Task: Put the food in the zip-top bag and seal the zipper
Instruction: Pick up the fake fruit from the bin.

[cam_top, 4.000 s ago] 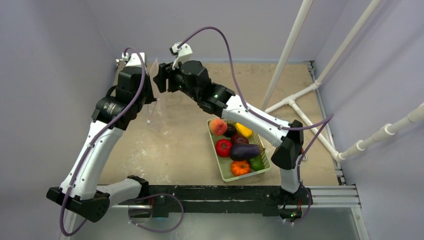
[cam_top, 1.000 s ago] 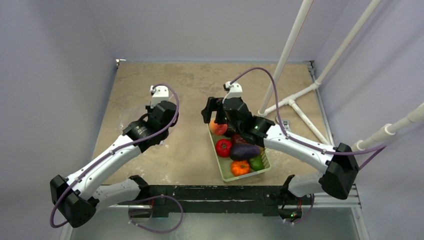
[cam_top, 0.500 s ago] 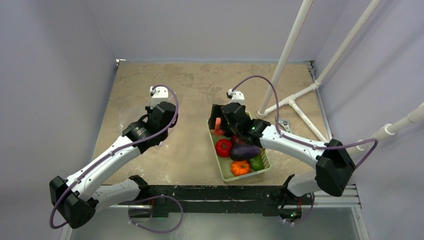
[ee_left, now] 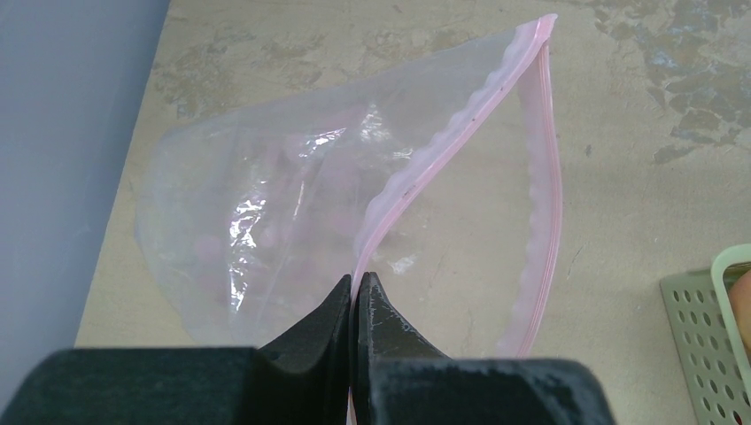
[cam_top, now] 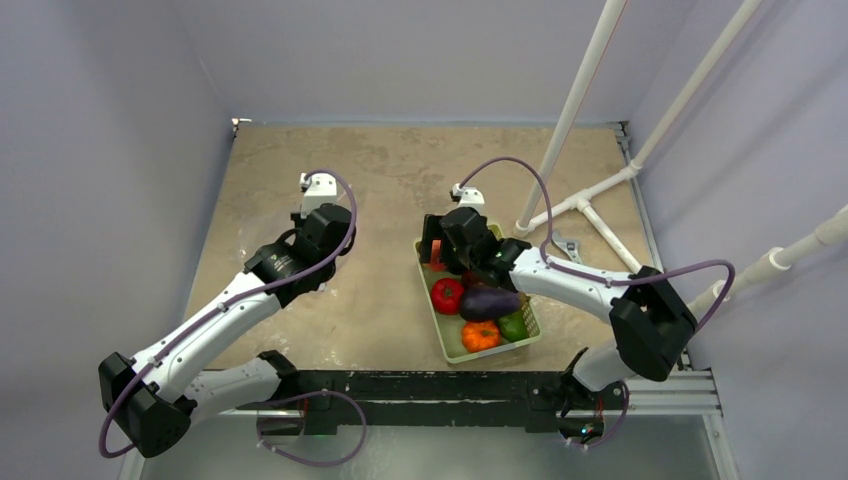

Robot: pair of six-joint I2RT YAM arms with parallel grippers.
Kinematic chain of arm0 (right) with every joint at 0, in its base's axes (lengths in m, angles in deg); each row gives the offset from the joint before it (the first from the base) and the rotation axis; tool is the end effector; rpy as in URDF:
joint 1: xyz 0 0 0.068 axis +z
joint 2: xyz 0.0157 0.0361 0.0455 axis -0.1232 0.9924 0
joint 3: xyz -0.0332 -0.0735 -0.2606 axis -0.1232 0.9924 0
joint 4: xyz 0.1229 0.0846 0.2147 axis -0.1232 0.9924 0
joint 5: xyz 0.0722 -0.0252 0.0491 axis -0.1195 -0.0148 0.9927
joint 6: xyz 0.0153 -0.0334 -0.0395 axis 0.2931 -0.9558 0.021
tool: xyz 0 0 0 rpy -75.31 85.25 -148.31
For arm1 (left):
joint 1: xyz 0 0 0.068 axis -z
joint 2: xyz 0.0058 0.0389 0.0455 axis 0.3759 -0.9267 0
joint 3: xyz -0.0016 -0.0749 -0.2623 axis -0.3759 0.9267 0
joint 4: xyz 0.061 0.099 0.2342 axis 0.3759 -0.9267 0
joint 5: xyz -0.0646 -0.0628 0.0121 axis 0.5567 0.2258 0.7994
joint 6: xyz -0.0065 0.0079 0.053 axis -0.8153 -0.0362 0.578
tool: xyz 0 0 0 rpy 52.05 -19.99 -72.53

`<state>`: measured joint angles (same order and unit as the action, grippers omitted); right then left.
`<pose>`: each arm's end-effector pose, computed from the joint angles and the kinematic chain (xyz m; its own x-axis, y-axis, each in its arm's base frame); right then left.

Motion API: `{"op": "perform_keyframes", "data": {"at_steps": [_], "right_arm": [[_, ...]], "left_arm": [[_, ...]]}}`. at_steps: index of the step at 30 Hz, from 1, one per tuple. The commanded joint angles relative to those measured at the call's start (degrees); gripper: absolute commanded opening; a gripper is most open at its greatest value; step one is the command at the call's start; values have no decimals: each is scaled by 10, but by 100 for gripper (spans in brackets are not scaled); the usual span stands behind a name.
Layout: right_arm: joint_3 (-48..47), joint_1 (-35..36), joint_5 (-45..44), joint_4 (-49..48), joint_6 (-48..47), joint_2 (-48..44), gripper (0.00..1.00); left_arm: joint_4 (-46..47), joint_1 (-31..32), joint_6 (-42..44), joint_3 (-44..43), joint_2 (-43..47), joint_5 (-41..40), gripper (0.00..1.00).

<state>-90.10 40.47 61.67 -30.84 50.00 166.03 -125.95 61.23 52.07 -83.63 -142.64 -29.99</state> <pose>0.2263 0.2308 0.2337 -0.6592 0.1569 -0.7354 -0.1572 0.9276 0.3388 0.1766 -0.1108 0.3142 -0.4810 0.0153 -0.8766 -0.1933 0.9734 0.1231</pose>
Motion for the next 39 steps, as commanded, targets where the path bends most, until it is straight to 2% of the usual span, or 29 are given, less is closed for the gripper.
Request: {"op": "perform_keyframes", "data": {"at_steps": [1,8,16,19,22,28,31,34,39], "right_arm": [[8,-3,17,-31,0,2,91],[15,-6,38,-37,-4,-2,78],[5,-6,34,-18,-11,-29,40],[-11,-6,26,1,-12,-47,32],[-33,-6,7,12,-25,-62,30],[-63,-2,52,-7,-70,-85,27],[-78,3,81,-28,-89,-91,29],[-94,13,124,-55,-104,-82,29],[-135,42,142,-82,-108,-52,29]], "left_arm": [[19,3,-6,0,12,0,0],[17,2,-5,1,13,0,0],[16,3,-6,0,16,0,0],[16,3,-6,1,18,0,0],[16,2,-6,1,18,-1,0],[15,3,-6,1,17,0,0],[16,3,-6,1,18,0,0],[16,3,-6,0,21,1,0],[18,3,-5,1,25,3,0]]}}
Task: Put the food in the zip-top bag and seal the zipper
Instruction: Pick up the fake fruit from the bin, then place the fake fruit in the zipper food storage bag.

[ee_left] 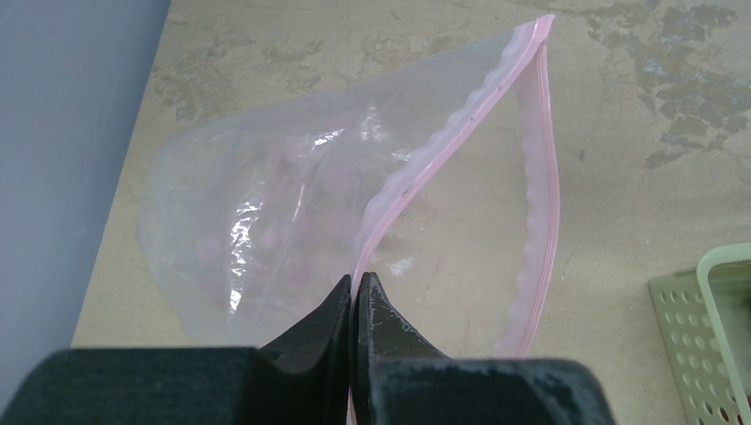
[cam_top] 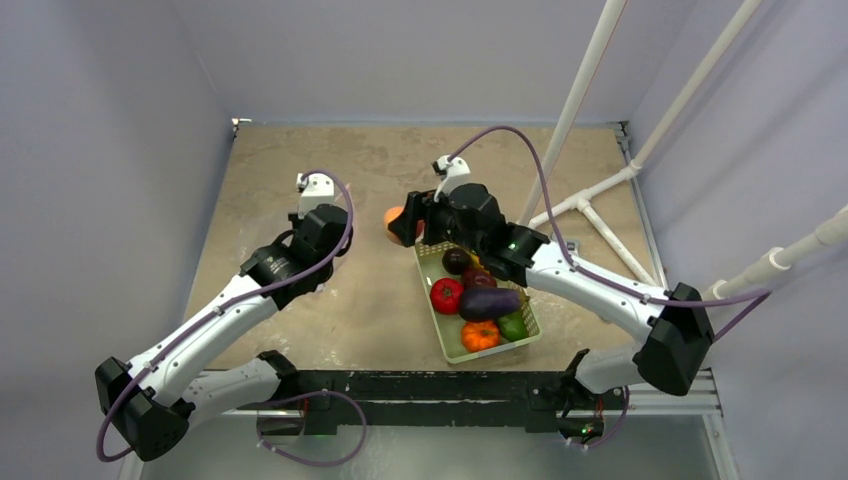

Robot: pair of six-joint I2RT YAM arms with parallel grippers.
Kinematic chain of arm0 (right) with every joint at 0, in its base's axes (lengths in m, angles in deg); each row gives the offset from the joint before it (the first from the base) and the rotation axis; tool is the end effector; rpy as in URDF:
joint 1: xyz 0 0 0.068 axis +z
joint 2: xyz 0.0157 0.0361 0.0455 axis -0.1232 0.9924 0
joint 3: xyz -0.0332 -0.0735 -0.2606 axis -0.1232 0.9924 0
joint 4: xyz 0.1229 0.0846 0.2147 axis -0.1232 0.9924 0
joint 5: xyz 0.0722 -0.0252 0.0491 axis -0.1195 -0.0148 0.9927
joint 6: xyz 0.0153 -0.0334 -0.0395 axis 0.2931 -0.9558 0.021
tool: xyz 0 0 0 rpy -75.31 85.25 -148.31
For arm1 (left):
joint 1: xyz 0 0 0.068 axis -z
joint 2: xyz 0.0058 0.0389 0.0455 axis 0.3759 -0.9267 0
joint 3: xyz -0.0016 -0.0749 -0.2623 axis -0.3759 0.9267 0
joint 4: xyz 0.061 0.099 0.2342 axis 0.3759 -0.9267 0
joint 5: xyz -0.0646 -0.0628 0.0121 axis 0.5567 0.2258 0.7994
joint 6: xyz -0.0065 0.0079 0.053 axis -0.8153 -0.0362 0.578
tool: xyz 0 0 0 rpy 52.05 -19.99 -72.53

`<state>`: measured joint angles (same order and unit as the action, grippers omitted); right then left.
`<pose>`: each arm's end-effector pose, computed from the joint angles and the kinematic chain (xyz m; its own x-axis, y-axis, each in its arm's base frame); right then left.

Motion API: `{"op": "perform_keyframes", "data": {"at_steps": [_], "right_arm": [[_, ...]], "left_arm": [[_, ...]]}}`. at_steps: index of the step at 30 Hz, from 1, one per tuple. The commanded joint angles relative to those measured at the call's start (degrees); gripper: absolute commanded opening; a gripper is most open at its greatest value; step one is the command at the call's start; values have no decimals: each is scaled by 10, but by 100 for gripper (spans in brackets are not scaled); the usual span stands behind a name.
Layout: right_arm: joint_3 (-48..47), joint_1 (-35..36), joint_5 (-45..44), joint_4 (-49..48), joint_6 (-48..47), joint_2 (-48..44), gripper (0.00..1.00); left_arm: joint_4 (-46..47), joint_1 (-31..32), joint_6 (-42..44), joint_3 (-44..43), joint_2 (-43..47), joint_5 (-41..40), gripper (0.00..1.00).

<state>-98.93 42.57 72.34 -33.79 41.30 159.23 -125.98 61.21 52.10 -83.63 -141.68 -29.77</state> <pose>0.2120 0.2422 0.3268 -0.5244 0.1457 -0.8389 -0.4765 0.7663 0.4310 0.1740 -0.1087 0.3172 -0.4714 0.0063 -0.8819 -0.1918 0.9753 0.1095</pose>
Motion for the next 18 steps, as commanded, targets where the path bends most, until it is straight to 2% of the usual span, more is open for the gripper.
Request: {"op": "perform_keyframes", "data": {"at_steps": [1,18], "right_arm": [[-55,25,38,-58,-21,22,29],[-154,61,75,-88,-18,140,29]], "left_arm": [[18,3,-4,1,15,3,0],[28,3,2,3,29,23,0]]}}
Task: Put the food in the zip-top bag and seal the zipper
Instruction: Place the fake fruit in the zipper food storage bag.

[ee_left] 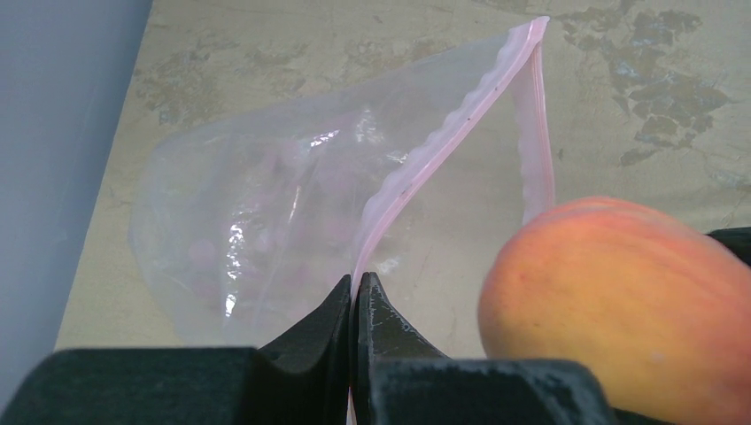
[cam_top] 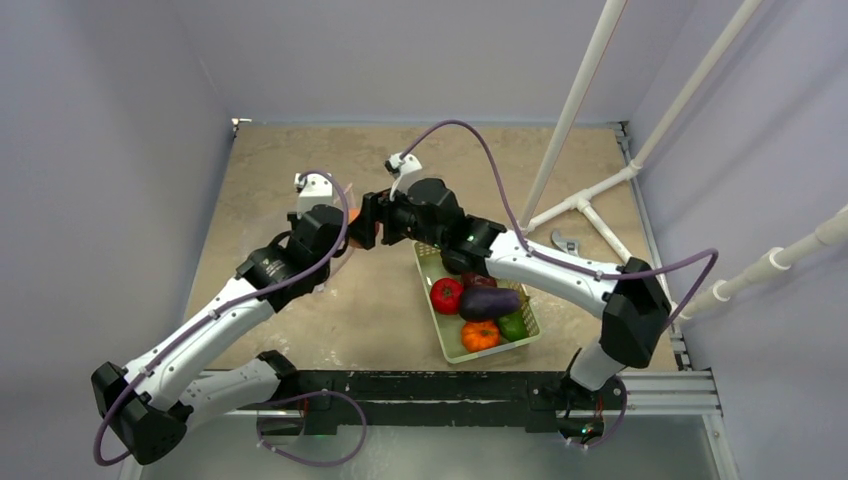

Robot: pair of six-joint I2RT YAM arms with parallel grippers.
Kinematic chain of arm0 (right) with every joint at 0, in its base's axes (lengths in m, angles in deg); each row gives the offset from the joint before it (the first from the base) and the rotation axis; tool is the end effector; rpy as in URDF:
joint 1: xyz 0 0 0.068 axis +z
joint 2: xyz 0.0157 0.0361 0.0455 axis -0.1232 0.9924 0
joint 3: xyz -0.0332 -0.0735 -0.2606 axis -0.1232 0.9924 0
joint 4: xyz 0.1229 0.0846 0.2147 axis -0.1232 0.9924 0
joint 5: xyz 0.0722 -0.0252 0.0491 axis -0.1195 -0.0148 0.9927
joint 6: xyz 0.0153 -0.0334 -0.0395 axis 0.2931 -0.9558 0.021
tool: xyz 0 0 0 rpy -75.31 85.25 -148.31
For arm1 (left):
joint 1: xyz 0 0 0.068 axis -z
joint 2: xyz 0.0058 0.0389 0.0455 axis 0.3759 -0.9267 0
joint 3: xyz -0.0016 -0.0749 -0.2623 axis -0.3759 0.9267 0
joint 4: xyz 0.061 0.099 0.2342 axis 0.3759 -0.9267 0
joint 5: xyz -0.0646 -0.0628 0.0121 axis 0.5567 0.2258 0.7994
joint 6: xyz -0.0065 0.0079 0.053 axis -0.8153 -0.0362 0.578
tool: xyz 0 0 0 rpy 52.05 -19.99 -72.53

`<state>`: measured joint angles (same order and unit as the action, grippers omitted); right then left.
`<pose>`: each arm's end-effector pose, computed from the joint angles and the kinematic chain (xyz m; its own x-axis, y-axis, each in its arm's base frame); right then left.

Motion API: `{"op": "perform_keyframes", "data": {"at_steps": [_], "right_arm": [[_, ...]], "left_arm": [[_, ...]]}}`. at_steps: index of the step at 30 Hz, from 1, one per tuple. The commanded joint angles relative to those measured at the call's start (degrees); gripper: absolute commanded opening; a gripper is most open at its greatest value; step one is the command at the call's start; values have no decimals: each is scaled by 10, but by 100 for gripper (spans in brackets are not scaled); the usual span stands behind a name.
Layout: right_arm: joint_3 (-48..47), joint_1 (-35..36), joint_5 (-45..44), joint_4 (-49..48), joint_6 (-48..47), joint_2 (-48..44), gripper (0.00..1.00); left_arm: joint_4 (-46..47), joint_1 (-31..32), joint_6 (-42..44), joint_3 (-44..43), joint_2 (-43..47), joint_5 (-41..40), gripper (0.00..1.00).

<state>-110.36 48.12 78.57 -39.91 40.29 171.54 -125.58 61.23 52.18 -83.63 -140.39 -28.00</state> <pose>0.2183 0.3125 0.3377 -0.5139 0.1066 -0.8512 -0.6387 0.6148 0.4627 0.1707 -0.1071 0.3213 -0.4626 -0.0112 -0.8865 -0.1687 0.9828 0.0756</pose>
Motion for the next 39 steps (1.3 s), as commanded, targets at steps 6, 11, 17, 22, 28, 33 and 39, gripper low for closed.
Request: {"op": "perform_keyframes", "data": {"at_steps": [6,11,17,22,28,33,39], "right_arm": [[-76,7,12,-22,-6,70,33],[-116,10,6,-5,-4,114,59],[-134,9,-26,8,4,121,95],[-123,10,-41,12,10,98,99],[-100,10,-53,22,22,55,99],[-83,10,-84,66,25,21,99],[-28,8,-122,103,38,-43,99]], "left_arm": [[29,3,3,5,24,7,0],[29,3,4,5,25,9,0],[28,3,4,6,28,8,0],[29,3,4,6,27,8,0],[30,3,6,5,25,8,0],[29,3,6,5,26,6,0],[29,3,5,5,26,5,0]]}}
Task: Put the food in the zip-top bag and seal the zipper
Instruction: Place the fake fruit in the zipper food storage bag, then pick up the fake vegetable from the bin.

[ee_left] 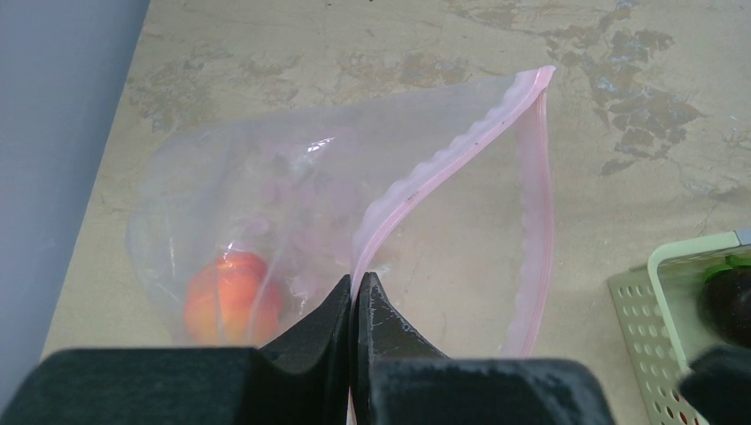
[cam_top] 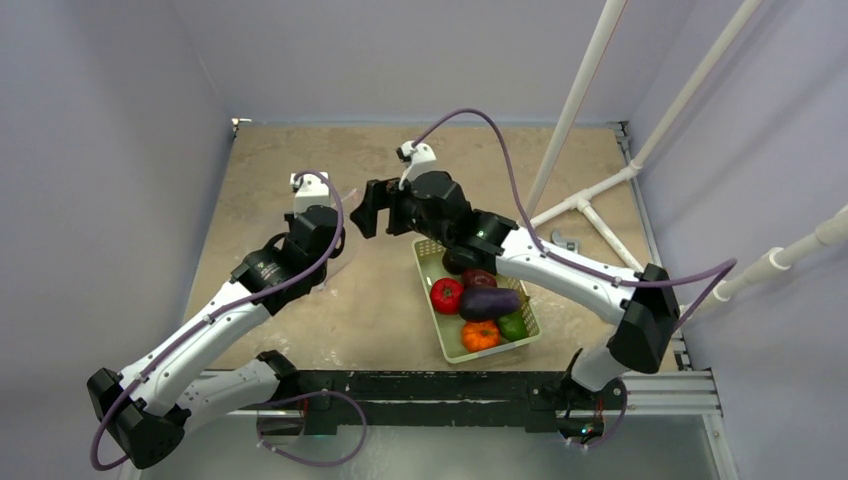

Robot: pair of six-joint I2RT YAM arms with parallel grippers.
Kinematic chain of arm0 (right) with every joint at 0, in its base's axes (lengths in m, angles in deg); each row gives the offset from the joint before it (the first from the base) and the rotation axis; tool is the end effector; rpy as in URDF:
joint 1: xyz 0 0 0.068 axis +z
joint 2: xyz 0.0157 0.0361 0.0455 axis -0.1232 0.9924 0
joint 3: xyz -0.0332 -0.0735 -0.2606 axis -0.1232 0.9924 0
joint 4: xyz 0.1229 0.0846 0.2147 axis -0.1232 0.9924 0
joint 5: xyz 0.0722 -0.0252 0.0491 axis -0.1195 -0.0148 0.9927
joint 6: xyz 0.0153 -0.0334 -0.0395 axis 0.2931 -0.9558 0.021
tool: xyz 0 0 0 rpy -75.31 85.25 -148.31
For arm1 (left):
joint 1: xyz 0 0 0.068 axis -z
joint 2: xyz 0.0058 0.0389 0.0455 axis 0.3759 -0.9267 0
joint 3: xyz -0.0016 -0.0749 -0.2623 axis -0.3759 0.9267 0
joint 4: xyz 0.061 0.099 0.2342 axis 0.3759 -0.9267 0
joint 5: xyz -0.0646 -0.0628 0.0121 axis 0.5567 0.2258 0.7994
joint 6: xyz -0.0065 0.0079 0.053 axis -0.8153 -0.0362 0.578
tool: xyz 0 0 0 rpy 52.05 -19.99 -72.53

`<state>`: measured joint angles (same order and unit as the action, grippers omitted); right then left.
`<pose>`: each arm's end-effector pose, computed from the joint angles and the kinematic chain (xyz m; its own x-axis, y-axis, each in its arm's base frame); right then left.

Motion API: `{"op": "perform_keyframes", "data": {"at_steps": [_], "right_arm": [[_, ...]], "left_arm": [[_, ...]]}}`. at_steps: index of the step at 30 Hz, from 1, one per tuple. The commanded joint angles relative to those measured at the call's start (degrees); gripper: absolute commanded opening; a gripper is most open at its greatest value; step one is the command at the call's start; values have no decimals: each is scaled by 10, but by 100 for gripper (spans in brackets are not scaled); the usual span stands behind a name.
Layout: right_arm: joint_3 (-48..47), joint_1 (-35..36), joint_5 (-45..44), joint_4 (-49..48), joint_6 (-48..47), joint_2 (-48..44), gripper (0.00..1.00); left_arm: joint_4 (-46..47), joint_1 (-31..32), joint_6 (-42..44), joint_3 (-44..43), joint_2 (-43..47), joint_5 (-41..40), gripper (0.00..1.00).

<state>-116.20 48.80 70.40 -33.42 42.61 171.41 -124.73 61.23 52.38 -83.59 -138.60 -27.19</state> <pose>0.2180 0.3111 0.3632 -0.4995 0.1736 -0.8488 -0.5467 0.6969 0.4642 0.1662 -0.1040 0.3276 -0.4369 -0.0344 -0.8989 -0.1578 0.9867 0.0390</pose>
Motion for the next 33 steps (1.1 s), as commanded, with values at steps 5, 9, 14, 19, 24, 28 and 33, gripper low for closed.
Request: {"op": "perform_keyframes", "data": {"at_steps": [5,9,14,19,24,28,33], "right_arm": [[75,2,-69,85,34,-105,99],[104,2,-82,139,51,-151,99],[129,2,-86,214,73,-201,99],[147,2,-67,279,96,-238,99],[168,1,-67,322,129,-264,99],[179,2,-50,355,151,-281,99],[175,2,-49,415,210,-298,99]], "left_arm": [[19,3,2,6,7,-3,0],[19,2,2,6,6,-3,0],[19,2,3,4,6,-3,0],[19,3,3,5,9,0,0],[19,3,3,5,12,5,0],[18,3,3,6,14,12,0],[21,3,7,5,18,25,0]]}}
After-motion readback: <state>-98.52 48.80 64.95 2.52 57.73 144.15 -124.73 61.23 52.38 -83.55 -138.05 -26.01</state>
